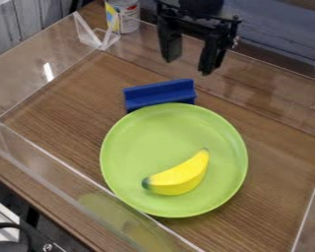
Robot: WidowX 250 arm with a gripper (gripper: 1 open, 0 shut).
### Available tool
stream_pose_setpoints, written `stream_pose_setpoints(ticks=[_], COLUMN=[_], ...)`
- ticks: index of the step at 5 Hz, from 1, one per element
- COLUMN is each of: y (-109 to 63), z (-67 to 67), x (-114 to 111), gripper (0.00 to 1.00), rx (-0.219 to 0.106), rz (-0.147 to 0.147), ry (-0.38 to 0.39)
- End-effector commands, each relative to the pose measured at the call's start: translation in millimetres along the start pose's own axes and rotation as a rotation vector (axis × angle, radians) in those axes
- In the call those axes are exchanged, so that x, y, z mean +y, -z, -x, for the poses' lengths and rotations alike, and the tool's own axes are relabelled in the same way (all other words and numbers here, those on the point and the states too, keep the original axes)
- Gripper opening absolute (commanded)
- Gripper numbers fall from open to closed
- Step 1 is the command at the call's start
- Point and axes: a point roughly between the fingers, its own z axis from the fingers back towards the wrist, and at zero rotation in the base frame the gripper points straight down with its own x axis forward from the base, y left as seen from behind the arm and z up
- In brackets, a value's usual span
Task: Remove the banana from inside the green plate and put it on the table
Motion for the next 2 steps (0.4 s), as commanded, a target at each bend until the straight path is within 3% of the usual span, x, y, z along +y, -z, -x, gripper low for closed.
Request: stream_pose_setpoints(ticks=[1, 2], y=[-27.1, -26.1], z=[6.2, 9.4], x=[-4.9, -6.2], gripper=[1.00, 1.00], rx=[-0.093, -0.099], rz=[-0.004, 0.006], ry=[0.027, 0.043])
